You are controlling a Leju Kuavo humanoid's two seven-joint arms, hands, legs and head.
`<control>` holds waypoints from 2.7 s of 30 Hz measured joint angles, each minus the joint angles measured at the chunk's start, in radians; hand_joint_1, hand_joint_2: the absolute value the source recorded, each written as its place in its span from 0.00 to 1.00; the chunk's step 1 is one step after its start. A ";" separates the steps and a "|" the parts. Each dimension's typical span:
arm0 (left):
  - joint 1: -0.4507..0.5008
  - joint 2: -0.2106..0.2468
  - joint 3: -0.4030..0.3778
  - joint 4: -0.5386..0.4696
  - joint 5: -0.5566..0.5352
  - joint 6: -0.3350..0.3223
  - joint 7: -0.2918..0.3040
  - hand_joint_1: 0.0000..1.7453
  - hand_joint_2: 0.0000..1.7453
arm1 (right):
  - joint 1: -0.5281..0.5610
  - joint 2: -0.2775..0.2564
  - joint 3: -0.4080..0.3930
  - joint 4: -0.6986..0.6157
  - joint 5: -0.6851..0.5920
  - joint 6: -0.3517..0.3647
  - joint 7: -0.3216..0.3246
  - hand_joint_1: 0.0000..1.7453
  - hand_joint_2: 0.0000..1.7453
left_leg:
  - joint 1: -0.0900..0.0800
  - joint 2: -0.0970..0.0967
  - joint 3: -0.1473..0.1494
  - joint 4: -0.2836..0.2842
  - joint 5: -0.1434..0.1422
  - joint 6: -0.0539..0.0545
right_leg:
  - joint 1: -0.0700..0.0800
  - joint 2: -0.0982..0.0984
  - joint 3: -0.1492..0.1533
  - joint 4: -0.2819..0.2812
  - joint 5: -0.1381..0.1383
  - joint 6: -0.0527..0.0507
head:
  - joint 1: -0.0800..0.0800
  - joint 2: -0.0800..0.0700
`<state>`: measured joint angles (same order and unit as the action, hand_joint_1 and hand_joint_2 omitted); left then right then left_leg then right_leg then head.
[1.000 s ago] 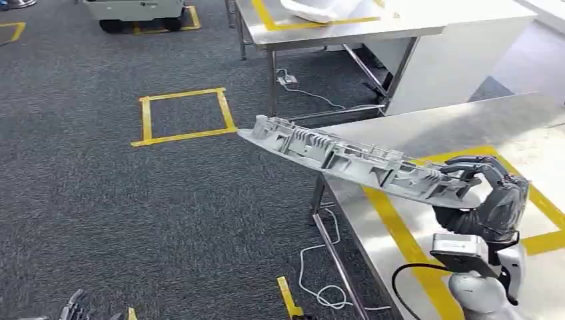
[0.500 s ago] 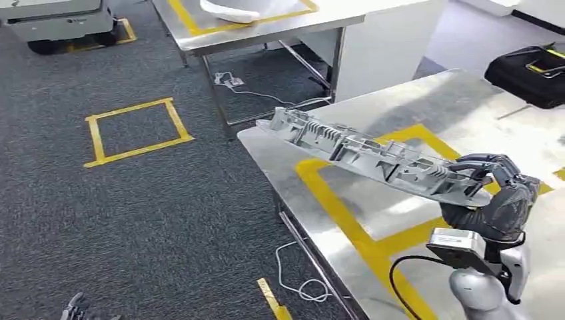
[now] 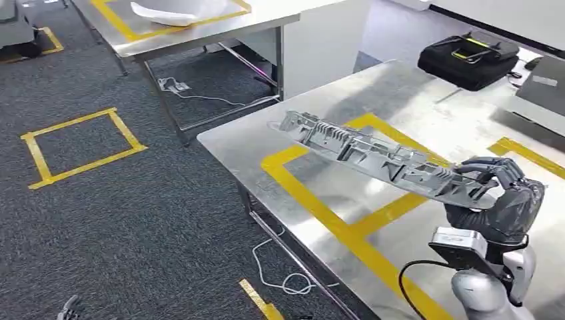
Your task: Take the parts from the cabinet and place them on the table.
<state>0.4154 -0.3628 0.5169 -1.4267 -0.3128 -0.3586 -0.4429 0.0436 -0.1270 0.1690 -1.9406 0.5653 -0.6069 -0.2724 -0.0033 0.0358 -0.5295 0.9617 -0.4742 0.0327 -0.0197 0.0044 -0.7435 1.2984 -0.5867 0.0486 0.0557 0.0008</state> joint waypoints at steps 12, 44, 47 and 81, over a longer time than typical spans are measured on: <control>-0.004 0.001 -0.002 -0.004 0.016 0.000 0.004 0.00 1.00 | -0.003 0.003 -0.003 -0.008 0.021 -0.015 0.013 1.00 1.00 | 0.008 -0.018 -0.060 0.191 -0.133 -0.056 | -0.001 0.000 0.162 -0.285 0.107 -0.051 | -0.012 0.000; -0.006 0.001 -0.001 -0.014 0.041 -0.003 0.024 0.00 1.00 | -0.038 0.013 -0.058 0.005 0.108 0.006 0.080 1.00 1.00 | 0.009 -0.024 -0.111 0.299 -0.175 -0.052 | 0.001 0.012 0.159 -0.275 0.097 -0.048 | -0.009 0.000; -0.007 0.001 -0.001 -0.013 0.042 -0.003 0.024 0.00 1.00 | -0.038 0.014 -0.058 0.008 0.119 0.019 0.091 1.00 1.00 | 0.007 -0.028 -0.128 0.315 -0.134 -0.039 | 0.007 0.052 0.160 -0.275 0.099 -0.050 | -0.010 0.000; -0.155 0.018 0.046 0.104 -0.104 -0.105 -0.021 0.00 1.00 | -0.498 -0.263 0.182 0.405 -0.047 0.795 0.399 1.00 1.00 | 0.005 -0.002 -0.031 0.024 0.017 -0.033 | 0.004 -0.014 0.173 -0.294 0.104 -0.024 | -0.001 0.000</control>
<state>0.2603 -0.3445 0.5627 -1.3222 -0.4170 -0.4635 -0.4643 -0.4539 -0.3902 0.3509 -1.5359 0.5184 0.1877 0.1270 0.0014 0.0339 -0.5602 0.9853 -0.4571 -0.0005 -0.0161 -0.0099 -0.5702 1.0048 -0.4829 0.0242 0.0546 0.0008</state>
